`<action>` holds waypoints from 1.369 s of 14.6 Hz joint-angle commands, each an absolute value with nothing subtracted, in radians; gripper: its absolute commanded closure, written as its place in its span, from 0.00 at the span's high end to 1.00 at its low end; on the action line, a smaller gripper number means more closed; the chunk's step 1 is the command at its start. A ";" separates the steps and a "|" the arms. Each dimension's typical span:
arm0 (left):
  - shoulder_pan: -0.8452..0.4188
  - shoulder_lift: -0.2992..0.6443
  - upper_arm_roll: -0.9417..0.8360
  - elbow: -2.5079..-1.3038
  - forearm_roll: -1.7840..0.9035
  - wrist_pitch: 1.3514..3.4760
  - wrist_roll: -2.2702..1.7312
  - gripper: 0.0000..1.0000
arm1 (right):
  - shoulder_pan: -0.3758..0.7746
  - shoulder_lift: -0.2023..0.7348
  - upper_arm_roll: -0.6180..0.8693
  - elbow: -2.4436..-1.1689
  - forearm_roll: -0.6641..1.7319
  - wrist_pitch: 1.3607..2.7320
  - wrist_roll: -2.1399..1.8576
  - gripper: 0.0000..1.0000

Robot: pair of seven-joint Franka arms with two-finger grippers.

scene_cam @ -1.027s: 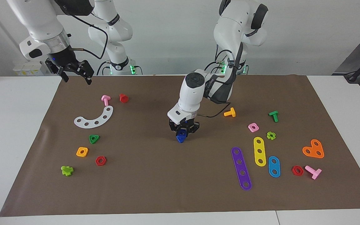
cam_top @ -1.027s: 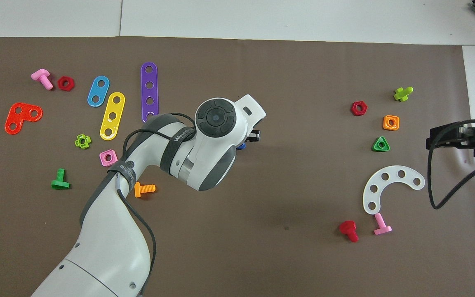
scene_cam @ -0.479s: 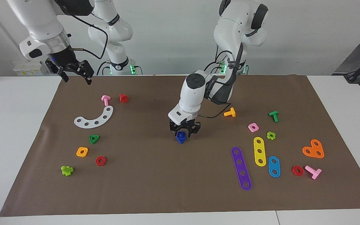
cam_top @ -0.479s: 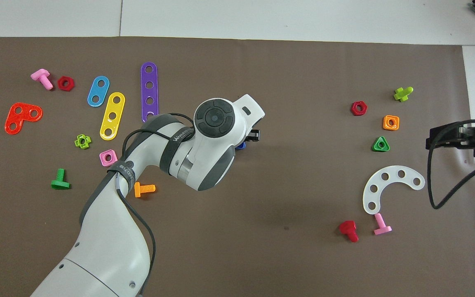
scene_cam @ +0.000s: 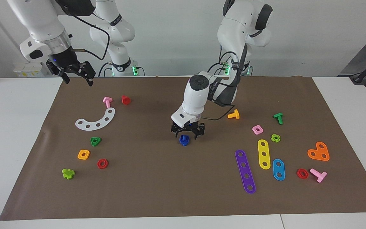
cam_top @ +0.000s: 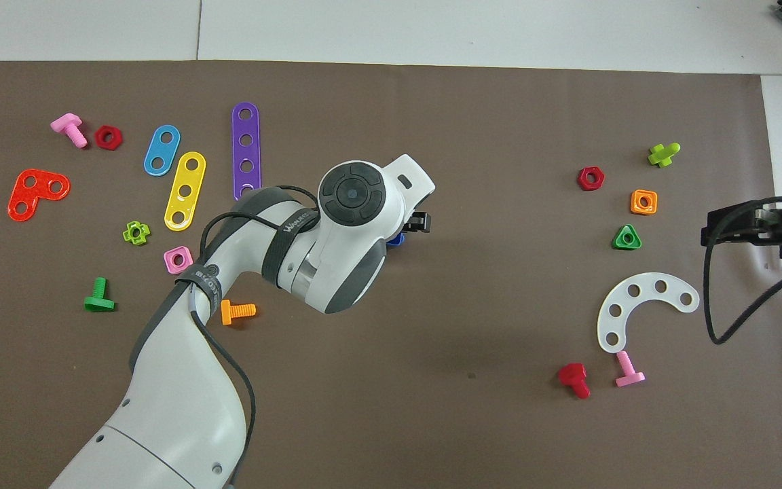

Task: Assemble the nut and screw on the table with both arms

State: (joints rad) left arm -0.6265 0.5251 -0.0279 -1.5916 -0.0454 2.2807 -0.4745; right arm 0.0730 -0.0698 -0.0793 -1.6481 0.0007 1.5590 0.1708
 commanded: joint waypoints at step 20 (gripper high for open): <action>-0.165 0.039 -0.011 -1.812 -0.051 1.891 -0.002 1.00 | 0.069 -0.084 -0.083 -1.658 0.023 1.551 0.146 1.00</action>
